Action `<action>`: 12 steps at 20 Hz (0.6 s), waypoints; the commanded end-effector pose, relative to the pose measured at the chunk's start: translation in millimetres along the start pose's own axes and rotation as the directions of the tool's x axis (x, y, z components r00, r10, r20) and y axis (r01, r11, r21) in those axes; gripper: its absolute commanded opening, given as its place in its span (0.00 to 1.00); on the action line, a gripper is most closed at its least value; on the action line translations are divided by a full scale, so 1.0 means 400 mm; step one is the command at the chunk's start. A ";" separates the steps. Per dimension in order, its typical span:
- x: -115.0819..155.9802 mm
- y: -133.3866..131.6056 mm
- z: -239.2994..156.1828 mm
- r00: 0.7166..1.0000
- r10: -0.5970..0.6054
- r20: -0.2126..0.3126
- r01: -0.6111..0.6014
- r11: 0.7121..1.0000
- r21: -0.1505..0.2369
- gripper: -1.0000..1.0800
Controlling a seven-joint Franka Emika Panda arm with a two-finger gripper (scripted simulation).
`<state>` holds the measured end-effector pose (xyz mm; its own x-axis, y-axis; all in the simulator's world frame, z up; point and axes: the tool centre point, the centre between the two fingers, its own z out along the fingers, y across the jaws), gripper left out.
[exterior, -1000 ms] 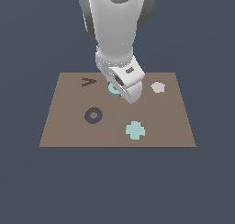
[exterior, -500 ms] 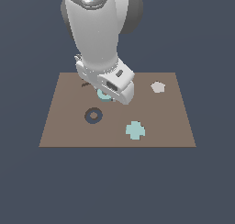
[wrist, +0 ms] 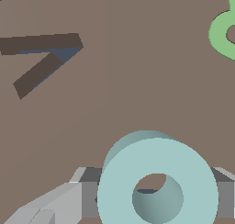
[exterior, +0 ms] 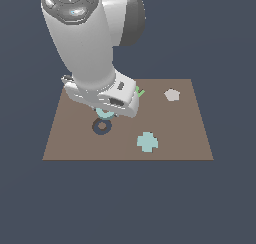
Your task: Insert a designated object into the corresponding slot on a board.
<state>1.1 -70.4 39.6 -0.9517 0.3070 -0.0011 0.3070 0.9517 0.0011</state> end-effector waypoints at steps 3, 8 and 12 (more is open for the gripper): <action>-0.040 -0.005 -0.001 0.994 -0.114 0.000 0.114 0.994 0.000 0.00; -0.074 -0.005 -0.002 0.978 -0.207 0.000 0.207 0.978 0.000 0.00; -0.094 -0.002 -0.002 0.965 -0.263 0.000 0.263 0.965 0.000 0.00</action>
<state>33.4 -82.2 40.3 -0.9976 0.0689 -0.0006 0.0689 0.9976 0.0008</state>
